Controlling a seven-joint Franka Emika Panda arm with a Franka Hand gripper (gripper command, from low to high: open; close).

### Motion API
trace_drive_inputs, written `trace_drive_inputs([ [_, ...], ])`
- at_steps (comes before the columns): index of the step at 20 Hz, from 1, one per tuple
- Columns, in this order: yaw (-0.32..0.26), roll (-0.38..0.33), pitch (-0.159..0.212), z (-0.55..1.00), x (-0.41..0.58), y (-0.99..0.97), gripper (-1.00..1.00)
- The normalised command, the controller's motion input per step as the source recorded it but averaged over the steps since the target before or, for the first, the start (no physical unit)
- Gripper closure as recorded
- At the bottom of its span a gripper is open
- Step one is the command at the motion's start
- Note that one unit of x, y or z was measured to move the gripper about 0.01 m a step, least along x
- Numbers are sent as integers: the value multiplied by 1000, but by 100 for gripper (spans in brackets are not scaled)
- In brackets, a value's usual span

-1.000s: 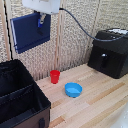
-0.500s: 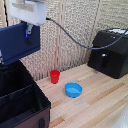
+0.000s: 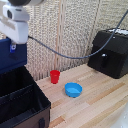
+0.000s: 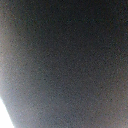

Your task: Discover the targeted book and set your gripper to the appropriate amplitude. Smoothly guide your gripper in the direction of the book and snatch it firmly. Search for the back section of the caddy. Move the held book towards the back section and lightly deposit it inside.

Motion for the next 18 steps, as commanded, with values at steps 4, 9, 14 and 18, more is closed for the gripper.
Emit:
trace_drive_inputs([
  [4,-24,-127,48,-112,683,311,100],
  [9,0,-150,29,-2,689,9,100],
  [14,0,-11,90,171,375,2,-100],
  [18,1,28,68,620,21,-118,-100],
])
